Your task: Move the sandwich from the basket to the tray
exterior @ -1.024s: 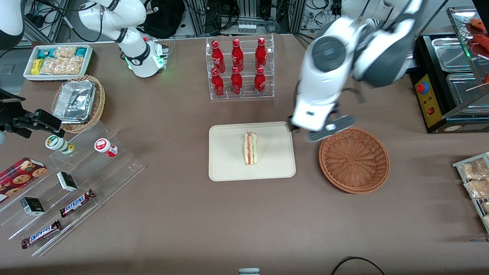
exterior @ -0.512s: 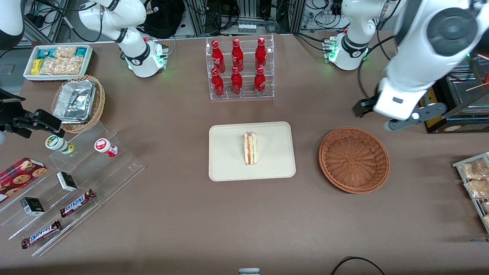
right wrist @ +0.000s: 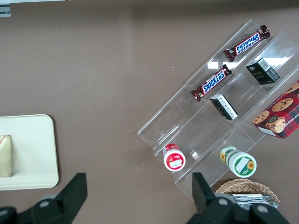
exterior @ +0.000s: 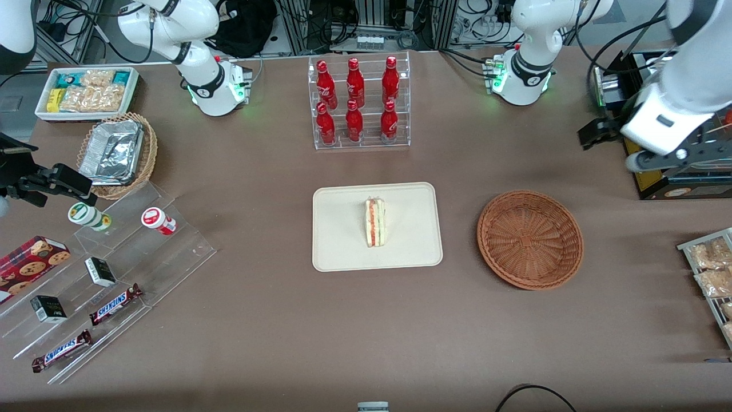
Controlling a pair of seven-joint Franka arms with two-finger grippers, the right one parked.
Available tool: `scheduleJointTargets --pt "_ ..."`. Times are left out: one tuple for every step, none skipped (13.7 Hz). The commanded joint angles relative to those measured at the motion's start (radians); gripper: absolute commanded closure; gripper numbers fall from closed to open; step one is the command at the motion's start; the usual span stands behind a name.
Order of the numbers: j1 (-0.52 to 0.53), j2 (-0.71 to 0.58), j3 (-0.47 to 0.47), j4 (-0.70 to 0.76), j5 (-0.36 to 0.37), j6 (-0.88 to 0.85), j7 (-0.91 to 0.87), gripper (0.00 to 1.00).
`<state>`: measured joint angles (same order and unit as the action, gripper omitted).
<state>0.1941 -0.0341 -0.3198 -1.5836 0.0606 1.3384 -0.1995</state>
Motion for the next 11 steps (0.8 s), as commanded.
scheduleJointTargets --pt "-0.080 -0.030 0.108 -0.007 -0.019 -0.010 0.043 0.00" --pt "-0.137 -0.023 0.176 0.016 -0.019 -0.010 0.057 0.00" --pt "-0.157 -0.017 0.203 0.025 -0.018 -0.008 0.098 0.00" --pt "-0.154 -0.010 0.203 0.031 -0.019 -0.008 0.132 0.00" --pt "-0.153 -0.004 0.203 0.046 -0.018 -0.007 0.143 0.00" --pt "-0.139 0.006 0.203 0.051 -0.019 -0.004 0.141 0.00" --pt "-0.137 0.019 0.202 0.071 -0.016 -0.002 0.144 0.00" --pt "-0.137 0.022 0.202 0.076 -0.018 0.004 0.140 0.00" --pt "-0.134 0.025 0.200 0.076 -0.018 0.015 0.140 0.00" --pt "-0.133 0.025 0.202 0.073 -0.016 0.043 0.135 0.00" --pt "-0.131 0.029 0.202 0.074 -0.015 0.051 0.127 0.00"
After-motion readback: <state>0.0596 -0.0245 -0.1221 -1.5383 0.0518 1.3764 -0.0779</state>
